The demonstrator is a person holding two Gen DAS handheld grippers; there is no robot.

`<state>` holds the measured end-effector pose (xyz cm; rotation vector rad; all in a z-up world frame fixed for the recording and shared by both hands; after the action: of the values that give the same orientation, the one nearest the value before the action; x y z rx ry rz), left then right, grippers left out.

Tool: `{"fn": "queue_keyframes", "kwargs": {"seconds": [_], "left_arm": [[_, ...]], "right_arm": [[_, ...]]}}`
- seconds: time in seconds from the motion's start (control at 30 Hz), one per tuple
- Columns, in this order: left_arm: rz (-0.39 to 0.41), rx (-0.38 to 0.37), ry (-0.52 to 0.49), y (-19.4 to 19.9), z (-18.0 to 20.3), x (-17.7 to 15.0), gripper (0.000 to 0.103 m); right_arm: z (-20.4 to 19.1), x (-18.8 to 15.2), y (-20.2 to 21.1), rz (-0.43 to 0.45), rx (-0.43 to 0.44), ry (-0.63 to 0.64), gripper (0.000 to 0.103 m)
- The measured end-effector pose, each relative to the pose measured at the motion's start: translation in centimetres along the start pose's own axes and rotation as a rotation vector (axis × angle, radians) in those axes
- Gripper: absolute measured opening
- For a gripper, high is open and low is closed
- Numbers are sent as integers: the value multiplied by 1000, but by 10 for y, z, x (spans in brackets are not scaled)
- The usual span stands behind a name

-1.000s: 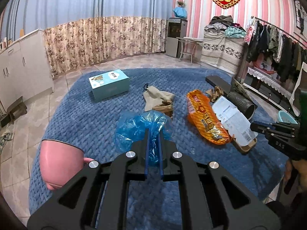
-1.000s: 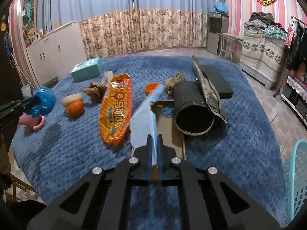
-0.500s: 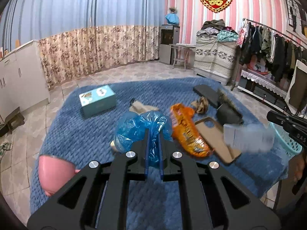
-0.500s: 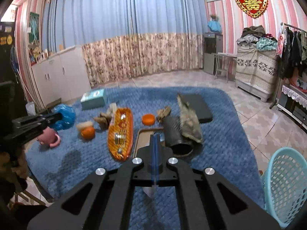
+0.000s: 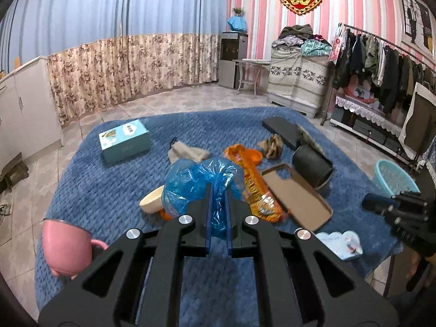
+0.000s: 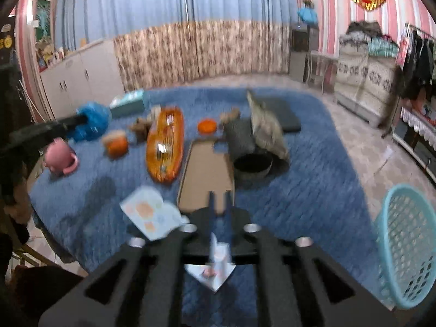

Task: Collect trash
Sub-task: 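Grasp the white paper card on the tray with the right tool while the left tool holds the bag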

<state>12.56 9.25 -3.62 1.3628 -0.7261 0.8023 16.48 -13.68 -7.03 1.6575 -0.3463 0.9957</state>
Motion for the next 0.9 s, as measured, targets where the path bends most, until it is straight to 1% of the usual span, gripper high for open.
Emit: {"fn": "queue_keyframes", "kwargs": {"seconds": [0.03,0.07,0.13,0.23,0.27,0.4,0.47,0.57,0.63,0.67,0.7,0.73,0.8,0.9], "left_arm": [[-3,5,2,1,-3,-3,6],[-4,8,5,2,-6,-6,6],[-10,14,6,4,-13,-12,6],[-30,26,8,7,-22,-22,6],[-32,28,11,7,-25,-25,6],[-41,30,33,10,-34,-34,6],[-42,34,37,11,-37,-34,6],[-33,38,38,14,-40,-32,6],[-29,41,37,15,-41,-31,6],[-30,42,39,14,-41,-31,6],[-31,39,40,14,-41,-31,6],[-30,38,40,15,-41,-31,6],[-29,39,36,15,-41,-31,6],[-29,35,24,14,-38,-31,6]], "right_arm": [[-1,-6,-4,-12,5,-4,62],[-3,-11,-6,-17,4,-2,70],[-9,-19,-11,-34,26,13,70],[-22,-33,-21,-83,64,53,71],[-27,-38,-26,-99,71,74,73],[-39,-48,-44,-159,83,149,74],[-42,-50,-49,-170,76,187,75],[-41,-52,-50,-165,90,197,75],[-37,-52,-49,-161,96,191,70],[-34,-51,-48,-153,98,180,61],[-32,-50,-47,-150,109,169,55],[-31,-49,-46,-146,122,163,51],[-34,-46,-42,-130,140,170,39],[-41,-45,-38,-119,136,200,31]]}}
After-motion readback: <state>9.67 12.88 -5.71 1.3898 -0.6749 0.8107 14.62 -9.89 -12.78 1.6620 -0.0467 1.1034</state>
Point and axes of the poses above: each gripper's, at about its wrist camera, not at the fingertips, and y roughly against the way its jaws point, z to its right, x to its top, the point moved 5 cm from there along -y, roughly the way its jaws point, and after that the axes turned 4 degrees about -x, right-handed, at the moved point
